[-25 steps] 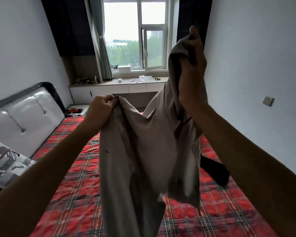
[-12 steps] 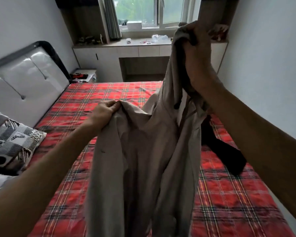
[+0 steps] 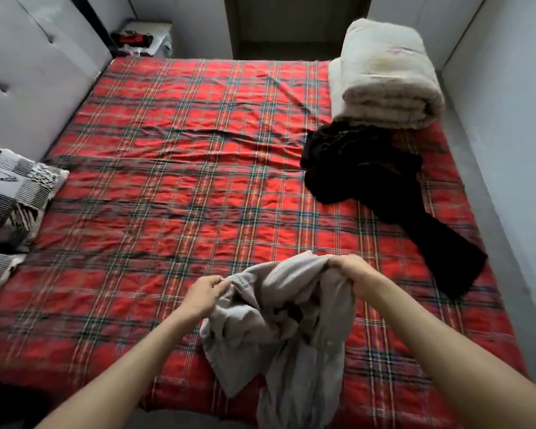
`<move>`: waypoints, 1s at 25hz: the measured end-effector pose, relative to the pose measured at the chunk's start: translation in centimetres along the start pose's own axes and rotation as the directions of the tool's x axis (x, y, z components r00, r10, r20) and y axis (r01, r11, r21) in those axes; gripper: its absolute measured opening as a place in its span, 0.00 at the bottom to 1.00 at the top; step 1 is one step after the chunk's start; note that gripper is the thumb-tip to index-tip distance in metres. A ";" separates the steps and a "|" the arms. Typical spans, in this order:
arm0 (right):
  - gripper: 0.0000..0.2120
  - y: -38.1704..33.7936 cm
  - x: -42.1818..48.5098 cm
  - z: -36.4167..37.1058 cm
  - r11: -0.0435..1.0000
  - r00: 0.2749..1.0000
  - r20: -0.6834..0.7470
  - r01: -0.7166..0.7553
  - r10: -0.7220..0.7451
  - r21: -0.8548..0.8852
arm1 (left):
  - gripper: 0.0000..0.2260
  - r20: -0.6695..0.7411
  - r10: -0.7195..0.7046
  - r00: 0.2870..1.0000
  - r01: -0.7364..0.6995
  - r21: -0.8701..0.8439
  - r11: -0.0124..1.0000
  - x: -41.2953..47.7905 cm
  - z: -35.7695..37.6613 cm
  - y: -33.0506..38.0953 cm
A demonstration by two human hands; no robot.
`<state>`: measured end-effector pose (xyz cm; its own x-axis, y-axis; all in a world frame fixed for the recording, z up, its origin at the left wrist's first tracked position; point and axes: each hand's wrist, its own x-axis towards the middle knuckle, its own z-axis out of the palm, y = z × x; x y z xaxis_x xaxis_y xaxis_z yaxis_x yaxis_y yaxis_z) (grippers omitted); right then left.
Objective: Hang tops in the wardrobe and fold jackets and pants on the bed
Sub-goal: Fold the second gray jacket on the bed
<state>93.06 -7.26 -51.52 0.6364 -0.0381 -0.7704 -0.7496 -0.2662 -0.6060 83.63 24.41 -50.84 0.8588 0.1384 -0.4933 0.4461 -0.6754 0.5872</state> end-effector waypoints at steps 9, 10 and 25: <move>0.09 -17.9 15.7 1.8 0.797 0.726 -0.420 0.604 -0.544 0.012 | 0.08 -0.303 -0.234 0.924 -0.027 -0.662 0.749 19.0 -6.6 4.4; 0.12 -19.1 16.7 2.7 0.715 0.582 -0.470 0.679 -0.664 -0.170 | 0.14 -0.328 -0.212 0.920 -0.061 -0.657 0.751 21.3 -6.5 4.7; 0.15 19.2 20.1 21.1 0.602 0.835 0.084 0.459 -0.545 -0.654 | 0.12 -0.220 -0.332 0.917 0.308 -0.139 0.941 17.5 17.5 -19.0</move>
<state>87.65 7.15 -82.83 0.9239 0.1944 -0.3297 -0.0402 -0.8074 -0.5886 85.79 26.95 -81.83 0.6950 0.5108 -0.5060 0.7190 -0.4927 0.4901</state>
